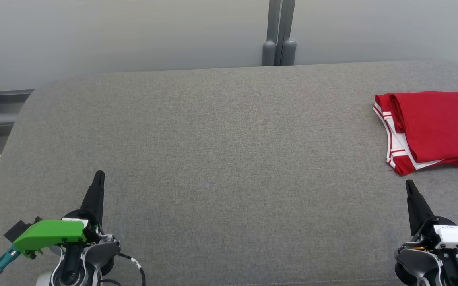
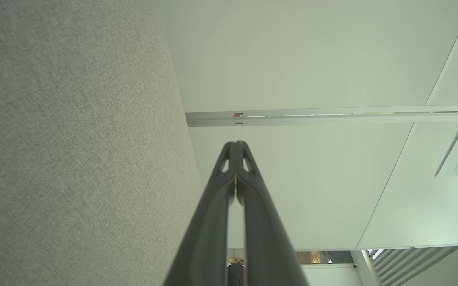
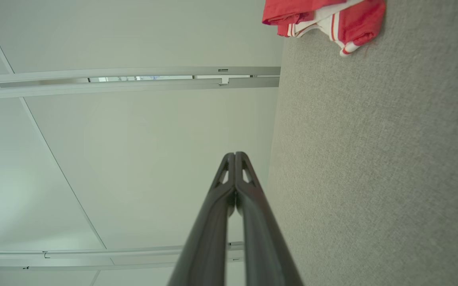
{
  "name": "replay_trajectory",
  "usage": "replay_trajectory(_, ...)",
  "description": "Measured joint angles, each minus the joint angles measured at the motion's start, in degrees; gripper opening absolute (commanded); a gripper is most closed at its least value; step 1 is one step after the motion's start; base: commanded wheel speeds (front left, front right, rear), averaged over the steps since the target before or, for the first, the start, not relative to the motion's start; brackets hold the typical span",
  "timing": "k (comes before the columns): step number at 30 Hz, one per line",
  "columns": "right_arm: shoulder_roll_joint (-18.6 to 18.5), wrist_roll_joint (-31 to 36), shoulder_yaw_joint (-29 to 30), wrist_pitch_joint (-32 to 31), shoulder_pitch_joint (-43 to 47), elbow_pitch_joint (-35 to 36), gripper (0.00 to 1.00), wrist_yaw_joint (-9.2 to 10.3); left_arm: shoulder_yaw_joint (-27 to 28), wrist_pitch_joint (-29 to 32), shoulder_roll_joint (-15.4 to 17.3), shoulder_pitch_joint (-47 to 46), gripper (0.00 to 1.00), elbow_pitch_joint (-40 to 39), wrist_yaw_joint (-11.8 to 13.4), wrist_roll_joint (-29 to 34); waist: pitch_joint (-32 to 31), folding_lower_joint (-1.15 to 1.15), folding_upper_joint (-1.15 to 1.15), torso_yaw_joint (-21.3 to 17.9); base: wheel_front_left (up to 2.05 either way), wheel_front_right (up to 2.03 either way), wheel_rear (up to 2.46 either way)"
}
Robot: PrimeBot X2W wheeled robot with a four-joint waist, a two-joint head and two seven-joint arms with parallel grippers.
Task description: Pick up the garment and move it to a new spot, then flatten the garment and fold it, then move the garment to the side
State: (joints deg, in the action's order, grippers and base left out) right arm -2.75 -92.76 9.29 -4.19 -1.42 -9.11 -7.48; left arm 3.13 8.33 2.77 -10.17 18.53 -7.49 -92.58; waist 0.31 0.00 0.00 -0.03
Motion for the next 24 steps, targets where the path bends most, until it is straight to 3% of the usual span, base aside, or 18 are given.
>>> replay_trajectory(24,0.00,0.00,0.00,0.00,0.01,0.00,0.00,0.00,0.00,0.00,-0.01,-0.01,0.00,-0.01,-0.01,0.00,0.00,0.00,0.00,0.00,0.00,0.00,0.00)
